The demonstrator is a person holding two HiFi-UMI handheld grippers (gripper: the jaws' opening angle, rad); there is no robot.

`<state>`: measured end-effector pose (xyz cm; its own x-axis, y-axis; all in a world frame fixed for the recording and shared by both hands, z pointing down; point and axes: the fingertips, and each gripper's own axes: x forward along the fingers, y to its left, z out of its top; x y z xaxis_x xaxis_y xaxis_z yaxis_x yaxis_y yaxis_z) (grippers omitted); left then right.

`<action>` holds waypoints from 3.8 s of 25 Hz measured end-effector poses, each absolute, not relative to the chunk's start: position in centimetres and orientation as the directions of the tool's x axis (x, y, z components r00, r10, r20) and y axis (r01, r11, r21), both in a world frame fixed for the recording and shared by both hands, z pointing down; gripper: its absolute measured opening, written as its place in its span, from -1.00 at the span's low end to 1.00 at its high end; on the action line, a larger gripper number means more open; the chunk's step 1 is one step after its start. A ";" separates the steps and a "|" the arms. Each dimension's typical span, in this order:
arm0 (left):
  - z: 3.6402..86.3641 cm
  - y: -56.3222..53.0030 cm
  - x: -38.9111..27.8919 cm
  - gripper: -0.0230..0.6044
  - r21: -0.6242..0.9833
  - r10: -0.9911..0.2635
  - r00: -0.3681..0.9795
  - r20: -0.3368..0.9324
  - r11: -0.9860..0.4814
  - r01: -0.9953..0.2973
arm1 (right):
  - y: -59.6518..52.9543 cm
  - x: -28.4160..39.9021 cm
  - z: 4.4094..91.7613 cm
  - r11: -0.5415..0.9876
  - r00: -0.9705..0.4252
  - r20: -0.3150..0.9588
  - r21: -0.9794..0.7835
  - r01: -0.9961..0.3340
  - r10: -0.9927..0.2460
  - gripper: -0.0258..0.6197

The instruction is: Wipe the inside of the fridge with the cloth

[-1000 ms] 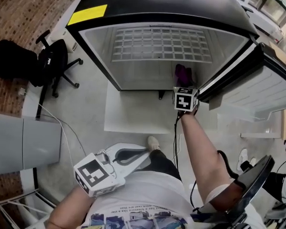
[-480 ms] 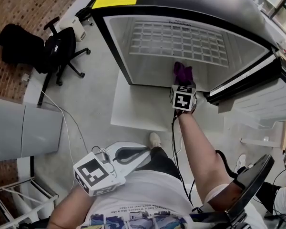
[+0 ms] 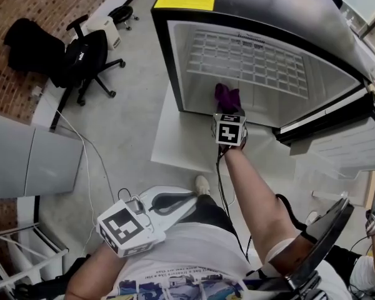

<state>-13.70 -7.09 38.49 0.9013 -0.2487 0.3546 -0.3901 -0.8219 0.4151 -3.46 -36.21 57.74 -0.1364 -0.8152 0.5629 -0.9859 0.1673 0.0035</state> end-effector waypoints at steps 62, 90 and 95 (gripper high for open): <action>29.8 2.2 -3.5 -0.91 0.097 -0.051 0.986 0.158 -0.993 -0.067 | -6.4 14.6 25.9 0.214 -0.221 0.110 -0.068 -0.974 -0.969 -0.76; 29.0 2.1 15.9 -0.91 0.138 0.005 0.987 0.158 -0.990 -0.017 | -16.4 28.2 22.6 0.306 -0.306 -0.002 0.022 -0.952 -0.952 -0.76; 29.3 2.7 17.0 -0.91 0.143 0.034 0.985 0.169 -0.990 0.009 | -14.7 31.7 22.9 0.234 -0.234 0.015 0.031 -0.972 -0.972 -0.76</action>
<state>16.99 2.72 29.30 0.9850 0.0337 0.1690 0.0094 -0.9897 0.1429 31.66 -14.74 22.87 -0.2336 -0.9722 0.0147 -0.9718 0.2339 0.0311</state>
